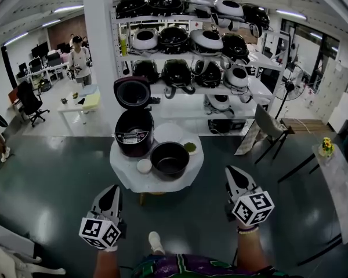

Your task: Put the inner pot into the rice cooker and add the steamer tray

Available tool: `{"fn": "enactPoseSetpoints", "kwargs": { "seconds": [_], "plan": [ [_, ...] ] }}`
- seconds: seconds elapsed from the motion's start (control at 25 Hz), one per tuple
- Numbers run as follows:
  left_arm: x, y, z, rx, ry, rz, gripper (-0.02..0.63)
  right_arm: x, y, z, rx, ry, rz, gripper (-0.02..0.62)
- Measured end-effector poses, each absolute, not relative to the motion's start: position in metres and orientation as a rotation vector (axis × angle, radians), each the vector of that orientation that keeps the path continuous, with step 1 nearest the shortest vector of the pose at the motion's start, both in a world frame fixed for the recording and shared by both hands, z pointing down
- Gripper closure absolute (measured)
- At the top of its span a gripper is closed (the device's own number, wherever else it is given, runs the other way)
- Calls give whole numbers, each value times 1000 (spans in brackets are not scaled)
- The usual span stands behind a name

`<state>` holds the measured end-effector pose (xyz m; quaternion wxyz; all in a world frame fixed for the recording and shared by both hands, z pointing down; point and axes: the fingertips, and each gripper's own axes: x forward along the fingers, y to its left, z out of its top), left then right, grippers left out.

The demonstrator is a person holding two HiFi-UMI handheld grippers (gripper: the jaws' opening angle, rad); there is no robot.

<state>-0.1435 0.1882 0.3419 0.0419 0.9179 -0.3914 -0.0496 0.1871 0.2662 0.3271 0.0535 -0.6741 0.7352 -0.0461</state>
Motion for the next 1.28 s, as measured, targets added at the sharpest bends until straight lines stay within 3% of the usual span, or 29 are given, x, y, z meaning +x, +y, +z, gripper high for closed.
{"fn": "enactPoseSetpoints", "kwargs": {
  "seconds": [0.72,1.28],
  "plan": [
    [-166,-27,319,2876,-1078,-142,584,130,48,290,-2107,2247,-68,589],
    [-165,-95,334,2881,-984,-138,584,115,-23,312,-2124,2218,-103,589]
  ]
}}
